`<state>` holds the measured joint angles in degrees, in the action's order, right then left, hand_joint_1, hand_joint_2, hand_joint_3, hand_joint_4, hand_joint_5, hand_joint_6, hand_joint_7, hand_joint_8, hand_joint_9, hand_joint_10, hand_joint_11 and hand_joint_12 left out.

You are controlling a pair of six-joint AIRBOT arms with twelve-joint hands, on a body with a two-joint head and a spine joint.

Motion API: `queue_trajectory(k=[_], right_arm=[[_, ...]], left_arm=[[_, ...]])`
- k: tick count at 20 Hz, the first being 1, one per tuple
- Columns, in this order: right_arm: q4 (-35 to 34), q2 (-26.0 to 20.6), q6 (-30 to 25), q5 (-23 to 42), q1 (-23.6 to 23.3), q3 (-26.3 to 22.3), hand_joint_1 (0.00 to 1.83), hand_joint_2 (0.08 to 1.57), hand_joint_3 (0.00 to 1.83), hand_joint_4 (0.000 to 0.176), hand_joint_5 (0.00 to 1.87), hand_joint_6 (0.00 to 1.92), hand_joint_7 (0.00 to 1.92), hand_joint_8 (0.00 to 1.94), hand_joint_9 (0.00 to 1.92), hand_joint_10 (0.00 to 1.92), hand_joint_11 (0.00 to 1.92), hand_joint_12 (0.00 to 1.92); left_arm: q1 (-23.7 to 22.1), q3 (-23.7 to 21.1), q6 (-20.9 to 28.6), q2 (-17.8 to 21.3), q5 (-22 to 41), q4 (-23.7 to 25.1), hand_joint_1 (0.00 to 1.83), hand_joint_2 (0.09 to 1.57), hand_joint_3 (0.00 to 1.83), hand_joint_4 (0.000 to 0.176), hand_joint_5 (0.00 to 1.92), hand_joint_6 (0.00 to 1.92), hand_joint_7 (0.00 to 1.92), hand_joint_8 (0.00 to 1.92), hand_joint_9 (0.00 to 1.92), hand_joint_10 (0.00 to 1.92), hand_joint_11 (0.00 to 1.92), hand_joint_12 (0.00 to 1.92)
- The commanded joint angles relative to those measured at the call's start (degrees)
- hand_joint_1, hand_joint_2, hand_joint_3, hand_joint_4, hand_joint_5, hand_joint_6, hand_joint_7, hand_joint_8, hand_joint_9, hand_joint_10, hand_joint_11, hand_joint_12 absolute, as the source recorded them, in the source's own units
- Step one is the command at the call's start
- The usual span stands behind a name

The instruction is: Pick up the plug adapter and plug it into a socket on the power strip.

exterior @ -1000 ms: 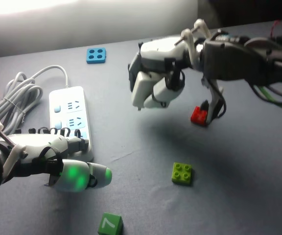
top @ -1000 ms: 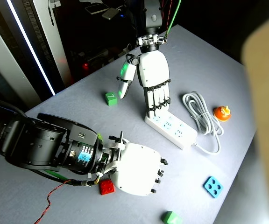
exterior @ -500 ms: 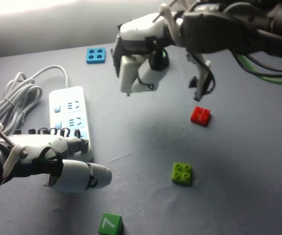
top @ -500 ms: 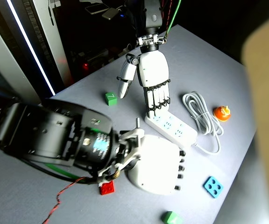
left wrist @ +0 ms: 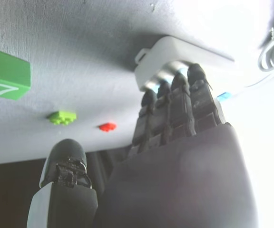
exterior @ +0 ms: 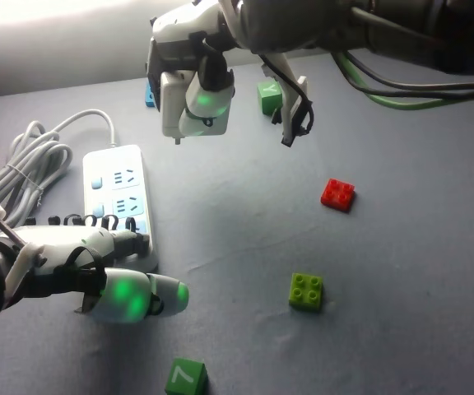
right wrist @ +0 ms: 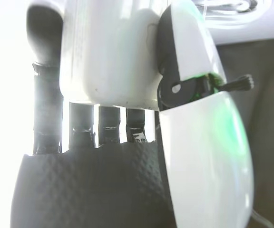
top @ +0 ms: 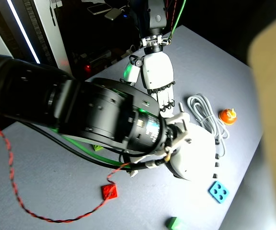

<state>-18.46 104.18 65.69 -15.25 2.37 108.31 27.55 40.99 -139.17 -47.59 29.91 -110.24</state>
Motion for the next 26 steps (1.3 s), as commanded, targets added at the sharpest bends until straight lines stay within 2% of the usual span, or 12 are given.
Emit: queue_trajectory(k=[1, 3, 6, 9, 12, 15, 18, 20, 23, 24, 25, 26], right_arm=[[-0.7, 0.6, -0.2, 4.7, -1.5, 0.5, 1.38, 1.13, 0.0, 0.0, 0.84, 0.97, 0.95, 1.05, 0.95, 1.28, 0.96, 1.33], [-0.7, 1.9, -0.1, 4.0, -1.8, 1.3, 1.37, 1.15, 0.0, 0.0, 0.8, 1.03, 0.92, 1.11, 0.92, 1.32, 0.92, 1.4], [0.3, 3.2, 0.0, 3.9, -2.0, 1.3, 1.37, 1.15, 0.0, 0.0, 0.82, 0.98, 0.91, 1.14, 0.9, 1.34, 0.91, 1.41], [0.8, 4.3, 0.1, 3.9, -2.1, 1.3, 1.37, 1.14, 0.0, 0.0, 0.84, 0.94, 0.94, 1.1, 0.9, 1.34, 0.89, 1.45], [1.4, 5.5, 0.1, 4.2, -2.2, 1.8, 1.37, 1.15, 0.0, 0.0, 0.81, 0.99, 0.93, 1.12, 0.89, 1.35, 0.9, 1.45], [3.5, 7.8, 0.1, 4.7, -1.9, 4.4, 1.37, 1.14, 0.0, 0.0, 0.83, 0.97, 0.93, 1.11, 0.91, 1.33, 0.93, 1.41], [3.5, 10.0, 0.1, 3.8, -1.8, 7.6, 1.38, 1.13, 0.0, 0.0, 0.87, 0.9, 0.94, 1.09, 0.92, 1.32, 0.96, 1.36], [3.5, 10.6, 0.1, 3.6, -1.6, 7.9, 1.38, 1.12, 0.0, 0.0, 0.89, 0.87, 0.96, 1.05, 0.94, 1.29, 0.97, 1.35], [3.5, 11.4, 0.0, 3.8, -1.4, 8.3, 1.37, 1.14, 0.0, 0.0, 0.87, 0.9, 0.92, 1.15, 0.87, 1.37, 0.89, 1.45], [3.5, 11.8, 0.0, 3.9, -1.3, 8.7, 1.37, 1.14, 0.0, 0.0, 0.89, 0.9, 0.91, 1.16, 0.85, 1.39, 0.84, 1.51], [3.5, 12.1, 0.0, 3.9, -1.3, 9.0, 1.37, 1.15, 0.0, 0.0, 0.88, 0.91, 0.91, 1.18, 0.83, 1.42, 0.81, 1.56], [3.5, 12.7, 0.0, 3.9, -1.2, 9.7, 1.37, 1.15, 0.0, 0.0, 0.87, 0.92, 0.91, 1.17, 0.84, 1.4, 0.83, 1.53]], left_arm=[[0.0, -0.1, 0.3, 0.3, -0.2, 0.5, 0.0, 1.2, 0.0, 0.0, 0.07, 0.0, 0.07, 0.0, 0.05, 0.0, 0.0, 0.14], [-0.1, -0.1, 0.3, 0.2, -0.2, 0.5, 0.0, 1.2, 0.0, 0.0, 0.06, 0.0, 0.05, 0.0, 0.03, 0.0, 0.0, 0.11], [0.0, -0.1, 0.3, 0.2, -0.2, 0.5, 0.0, 1.2, 0.0, 0.0, 0.07, 0.0, 0.08, 0.0, 0.05, 0.0, 0.0, 0.15], [0.0, 0.0, 0.3, 0.2, -0.2, 0.5, 0.0, 1.19, 0.0, 0.0, 0.07, 0.0, 0.07, 0.0, 0.04, 0.0, 0.0, 0.15], [0.0, 0.0, 0.3, 0.2, -0.2, 0.5, 0.0, 1.19, 0.0, 0.0, 0.06, 0.0, 0.07, 0.0, 0.03, 0.0, 0.0, 0.1], [0.0, 0.0, 0.3, 0.2, -0.3, 0.5, 0.0, 1.19, 0.0, 0.0, 0.07, 0.0, 0.08, 0.0, 0.05, 0.0, 0.0, 0.17], [0.0, 0.0, 0.3, 0.2, -0.3, 0.5, 0.0, 1.19, 0.0, 0.0, 0.06, 0.0, 0.06, 0.0, 0.03, 0.0, 0.0, 0.12], [0.1, 0.0, 0.3, 0.2, -0.4, 0.5, 0.0, 1.2, 0.0, 0.0, 0.06, 0.0, 0.07, 0.0, 0.03, 0.0, 0.0, 0.13], [0.1, 0.0, 0.3, 0.1, -0.5, 0.5, 0.0, 1.2, 0.0, 0.0, 0.09, 0.0, 0.08, 0.0, 0.06, 0.0, 0.0, 0.23], [0.1, 0.0, 0.3, 0.1, -0.5, 0.5, 0.0, 1.2, 0.0, 0.0, 0.06, 0.0, 0.05, 0.0, 0.03, 0.0, 0.0, 0.14], [0.1, 0.0, 0.3, 0.1, -0.5, 0.5, 0.0, 1.2, 0.0, 0.0, 0.04, 0.0, 0.04, 0.0, 0.02, 0.0, 0.0, 0.12], [0.1, 0.0, 0.3, 0.1, -0.5, 0.5, 0.0, 1.2, 0.0, 0.0, 0.02, 0.0, 0.03, 0.0, 0.01, 0.0, 0.0, 0.07]])
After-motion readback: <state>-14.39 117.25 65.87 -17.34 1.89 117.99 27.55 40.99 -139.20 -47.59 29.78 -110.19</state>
